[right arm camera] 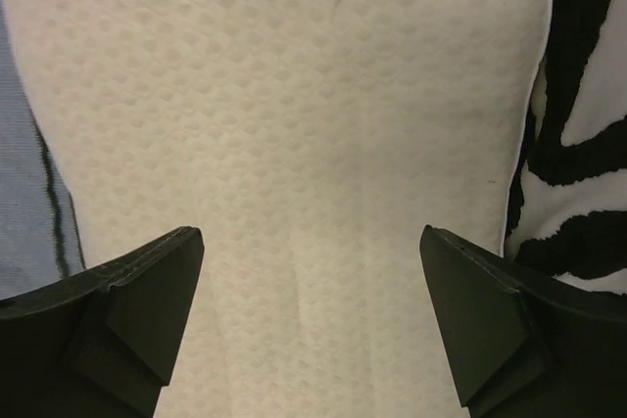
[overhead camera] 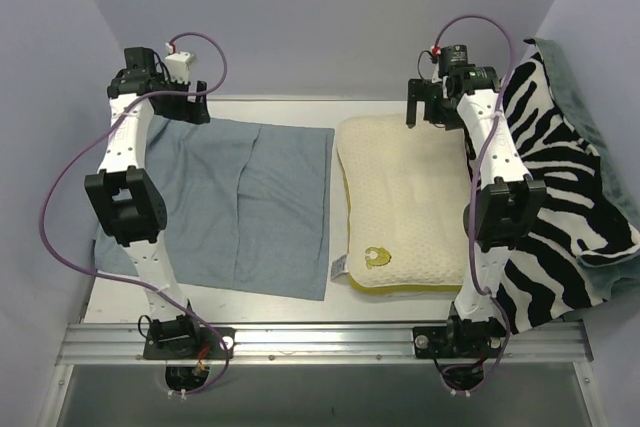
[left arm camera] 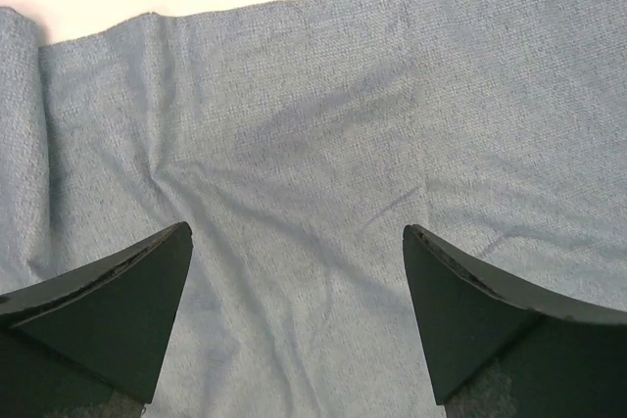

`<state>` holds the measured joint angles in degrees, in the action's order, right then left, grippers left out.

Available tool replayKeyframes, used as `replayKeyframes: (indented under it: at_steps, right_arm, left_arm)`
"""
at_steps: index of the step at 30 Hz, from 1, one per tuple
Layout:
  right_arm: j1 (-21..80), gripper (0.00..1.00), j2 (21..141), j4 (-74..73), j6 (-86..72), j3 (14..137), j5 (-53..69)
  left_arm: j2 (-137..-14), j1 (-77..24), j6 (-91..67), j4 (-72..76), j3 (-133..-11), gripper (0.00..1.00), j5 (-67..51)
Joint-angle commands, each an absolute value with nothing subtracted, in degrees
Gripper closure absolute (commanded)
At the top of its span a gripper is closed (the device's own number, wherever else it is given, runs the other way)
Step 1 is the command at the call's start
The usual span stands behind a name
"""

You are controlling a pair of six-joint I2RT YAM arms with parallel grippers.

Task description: Put the pillow into the pillowcase

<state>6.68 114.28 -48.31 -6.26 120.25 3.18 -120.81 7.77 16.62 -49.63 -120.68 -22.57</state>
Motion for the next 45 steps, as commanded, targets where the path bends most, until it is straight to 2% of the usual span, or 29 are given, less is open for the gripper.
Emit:
replayKeyframes:
  at_steps: [1, 8, 15, 17, 18, 19, 20, 21, 23, 27, 30, 38, 42, 45]
  right_arm:
    - [7.12, 0.00, 118.73, -52.73, -7.91, 118.21, 0.18]
    - [10.36, 0.00, 131.47, -51.51, -9.05, 124.36, 3.16]
    - [12.48, 0.02, 140.27, -52.30, -9.05, 119.87, 10.08]
    - [12.22, 0.35, 140.89, -53.52, -8.70, 121.64, 10.64]
    - [12.22, 0.54, 140.02, -53.61, -7.83, 121.21, 11.33]
    - [12.22, 0.85, 139.57, -54.57, -6.95, 120.68, 12.73]
    - [12.65, 0.96, 138.61, -54.67, -4.33, 118.85, 13.01]
    - [13.09, 1.00, 136.25, -54.67, -2.57, 118.57, 13.96]
    - [15.10, 1.00, 133.78, -55.19, 1.82, 120.40, 15.56]
    - [17.83, 1.00, 128.08, -58.01, 13.15, 135.22, 20.99]
    - [18.63, 1.00, 123.51, -58.09, 18.43, 139.03, 26.53]
    - [23.99, 1.00, 108.91, -61.34, 46.54, 125.87, 31.29]
    - [25.05, 1.00, 107.58, -62.49, 49.92, 119.37, 32.87]
    - [25.31, 1.00, 106.88, -62.14, 50.97, 113.57, 34.01]
  left_arm:
    - [-118.13, 8.35, 15.47, -48.87, -115.76, 0.03, -22.68]
    - [-113.39, 8.96, 15.29, -47.73, -107.16, 0.03, -20.40]
    - [-108.99, 10.63, 16.87, -47.64, -100.64, 0.03, -18.55]
    - [-108.37, 11.42, 16.87, -47.55, -100.20, 0.02, -18.54]
    - [-108.20, 11.69, 16.70, -47.64, -100.20, 0.03, -18.63]
    - [-107.93, 12.47, 16.53, -47.72, -100.28, 0.03, -19.59]
    - [-107.84, 12.74, 16.18, -47.81, -100.37, 0.03, -20.12]
    - [-107.84, 13.01, 15.91, -47.81, -100.72, 0.03, -20.82]
    - [-108.10, 13.97, 15.21, -47.99, -100.99, 0.03, -22.40]
    - [-108.81, 15.47, 13.63, -47.90, -101.60, 0.03, -25.74]
    - [-109.51, 16.35, 12.75, -47.99, -102.13, 0.03, -27.42]
    - [-108.64, 17.23, 13.71, -49.39, -103.54, 0.03, -34.00]
    - [-107.49, 14.77, 12.22, -49.39, -100.82, 0.02, -34.28]
    - [-106.26, 9.60, 10.12, -47.91, -96.09, 0.03, -29.20]
